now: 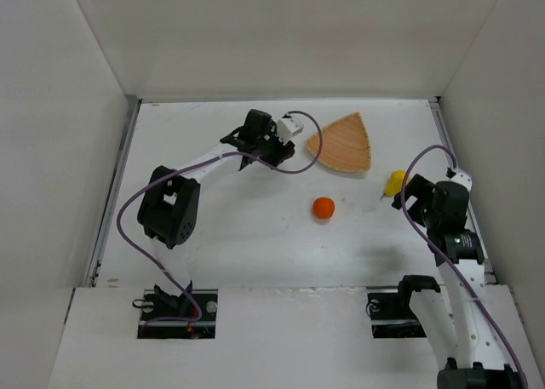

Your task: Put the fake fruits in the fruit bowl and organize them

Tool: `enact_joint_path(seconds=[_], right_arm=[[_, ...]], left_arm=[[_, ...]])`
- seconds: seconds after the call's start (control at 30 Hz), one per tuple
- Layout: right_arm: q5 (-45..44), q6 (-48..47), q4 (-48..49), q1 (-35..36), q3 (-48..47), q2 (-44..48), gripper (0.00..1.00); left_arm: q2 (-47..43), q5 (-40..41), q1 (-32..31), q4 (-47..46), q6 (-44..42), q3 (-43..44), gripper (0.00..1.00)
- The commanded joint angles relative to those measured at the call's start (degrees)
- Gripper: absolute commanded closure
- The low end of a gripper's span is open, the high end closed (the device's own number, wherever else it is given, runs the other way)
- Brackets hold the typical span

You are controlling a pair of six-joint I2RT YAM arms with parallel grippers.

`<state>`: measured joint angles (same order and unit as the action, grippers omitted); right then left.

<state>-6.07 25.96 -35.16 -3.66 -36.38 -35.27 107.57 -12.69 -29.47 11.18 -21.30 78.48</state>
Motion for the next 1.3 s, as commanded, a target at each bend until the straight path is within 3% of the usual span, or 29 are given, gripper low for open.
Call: enact_joint_path(seconds=[0.0, 0.27, 0.47, 0.6, 0.7, 0.8, 1.07, 1.27], right_arm=[[-1.49, 1.2, 4.3, 0.54, 0.43, 0.02, 0.0], [-0.97, 4.8, 5.63, 1.59, -0.35, 0.11, 0.0], [-2.89, 5.42, 3.08, 5.63, -1.85, -0.33, 0.0], [-7.02, 6.03, 2.46, 6.69, -1.94, -0.42, 0.0], [-9.57, 6.21, 4.12, 5.82, -1.68, -2.87, 0.0], [-10.37, 6.21, 10.18, 2.4, -1.24, -9.62, 0.0], [-8.71, 5.25, 21.88, -0.16, -8.87, -34.66, 0.0], [-5.01, 5.86, 24.26, -1.83, -15.46, -49.0, 0.0]], left_arm=[[3.51, -2.43, -3.16, -3.88, -1.38, 8.42, 0.82], [20.82, -3.48, -10.03, -14.59, 2.66, 27.41, 0.71], [26.72, -2.96, -11.08, -22.85, 6.44, 31.83, 0.66], [27.43, -2.78, -11.26, -25.15, 8.03, 31.83, 0.47], [26.12, -2.78, -11.61, -25.24, 8.29, 30.34, 0.18], [23.05, -3.57, -11.88, -24.54, 8.55, 28.23, 0.01], [9.52, -5.59, -9.34, -17.43, 9.34, 20.15, 0.0], [-2.61, -6.56, -3.1, -12.41, 8.65, 4.17, 0.0]])
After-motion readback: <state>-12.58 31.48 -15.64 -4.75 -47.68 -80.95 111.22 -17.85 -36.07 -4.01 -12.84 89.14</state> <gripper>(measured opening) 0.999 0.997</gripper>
